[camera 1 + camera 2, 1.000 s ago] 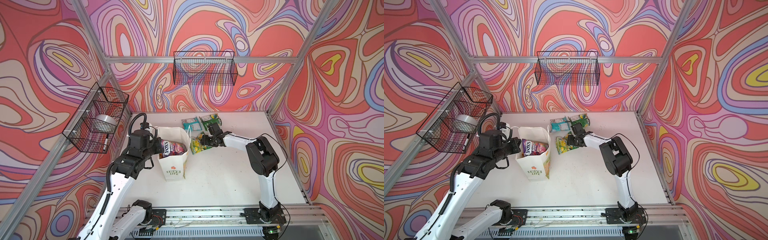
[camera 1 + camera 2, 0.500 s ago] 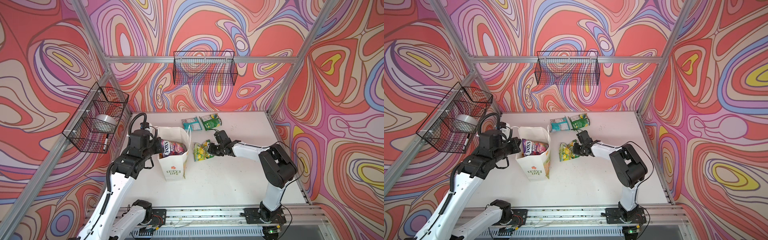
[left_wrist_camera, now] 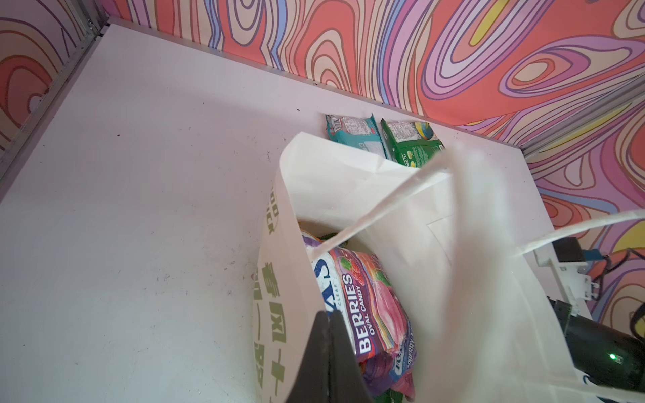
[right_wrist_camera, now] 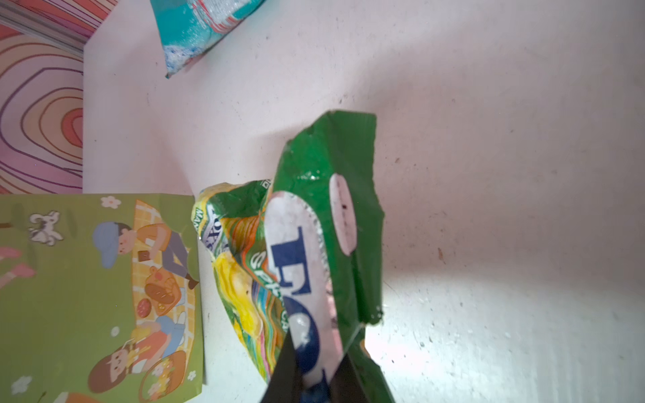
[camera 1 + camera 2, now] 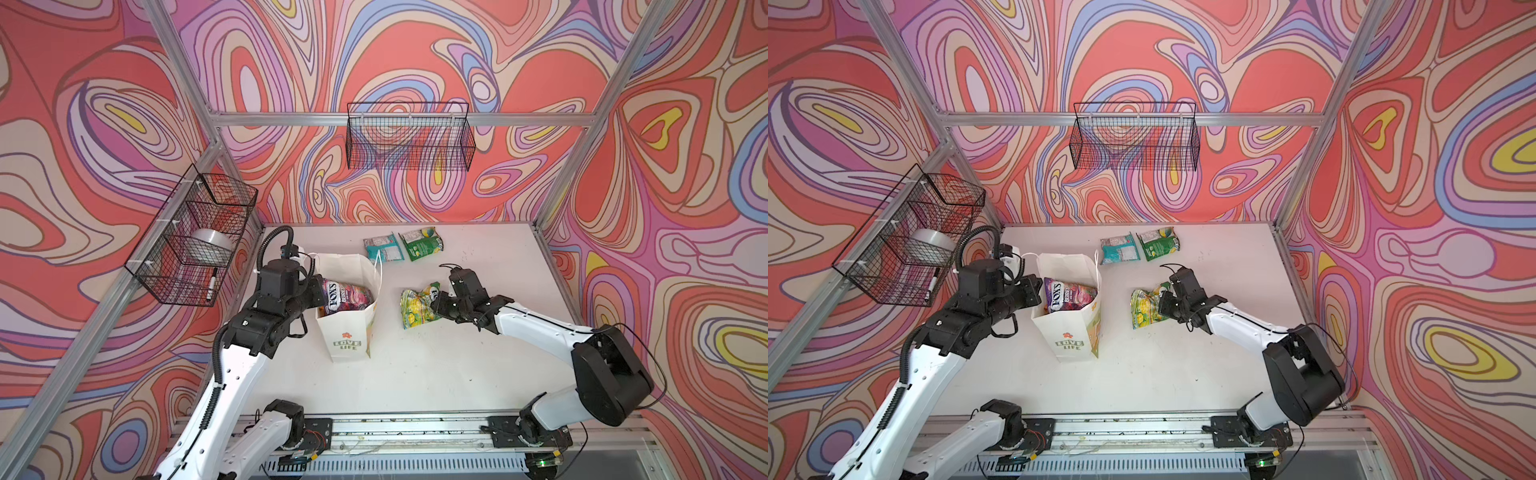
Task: Place the snacks into the paper bag
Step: Pick up the snack from the top-center of the table.
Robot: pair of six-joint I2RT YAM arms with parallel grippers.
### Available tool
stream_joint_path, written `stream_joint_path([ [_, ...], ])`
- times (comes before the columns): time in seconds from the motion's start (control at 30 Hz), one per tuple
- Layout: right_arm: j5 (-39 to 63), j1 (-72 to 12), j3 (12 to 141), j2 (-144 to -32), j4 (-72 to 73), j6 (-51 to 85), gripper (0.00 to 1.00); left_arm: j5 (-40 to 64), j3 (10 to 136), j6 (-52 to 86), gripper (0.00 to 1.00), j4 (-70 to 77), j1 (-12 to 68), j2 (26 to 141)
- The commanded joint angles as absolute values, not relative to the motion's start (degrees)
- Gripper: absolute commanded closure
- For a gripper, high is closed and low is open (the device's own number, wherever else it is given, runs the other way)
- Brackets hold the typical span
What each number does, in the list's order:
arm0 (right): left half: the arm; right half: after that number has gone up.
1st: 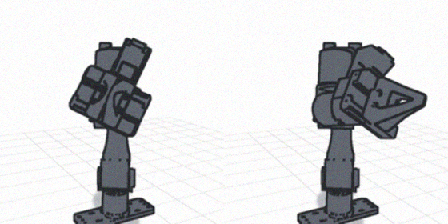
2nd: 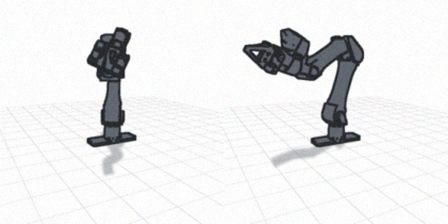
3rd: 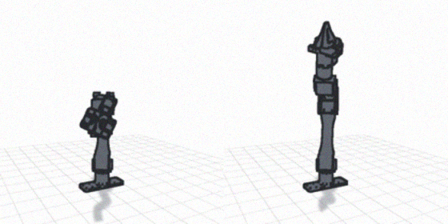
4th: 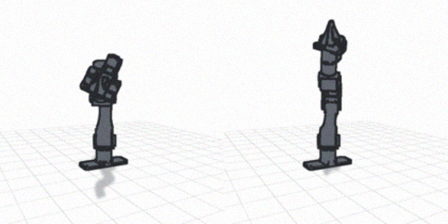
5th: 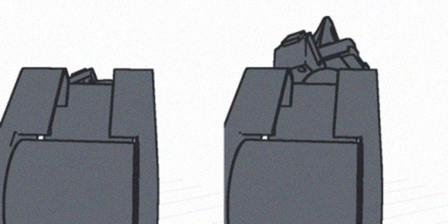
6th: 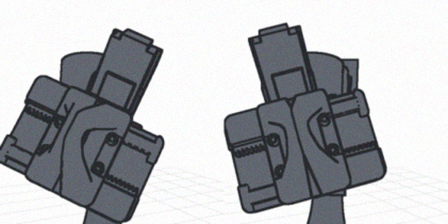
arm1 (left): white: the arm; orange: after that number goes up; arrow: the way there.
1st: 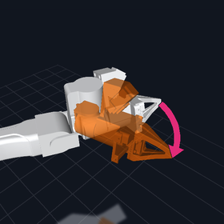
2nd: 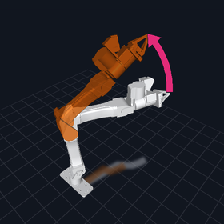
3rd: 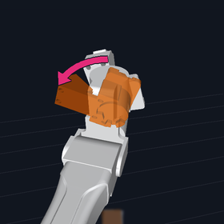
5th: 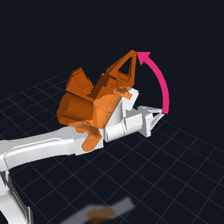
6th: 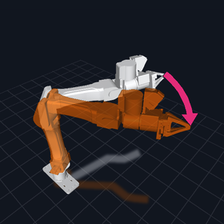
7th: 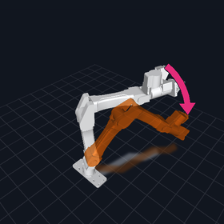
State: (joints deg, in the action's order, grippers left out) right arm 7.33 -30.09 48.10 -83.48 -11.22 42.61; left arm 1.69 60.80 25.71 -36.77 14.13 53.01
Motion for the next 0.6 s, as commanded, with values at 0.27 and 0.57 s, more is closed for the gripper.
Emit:
stream_joint_path([
  [0.27, 4.27, -30.32, 44.91, -69.81, -12.31, 46.49, 1.00, 2.98, 61.92, 25.48, 1.00, -36.18, 13.86, 52.73],
  [0.57, 2.75, -30.37, 48.31, -60.79, -17.75, 46.54, 1.00, 4.18, 61.88, 25.49, 1.00, -35.73, 13.89, 52.47],
])
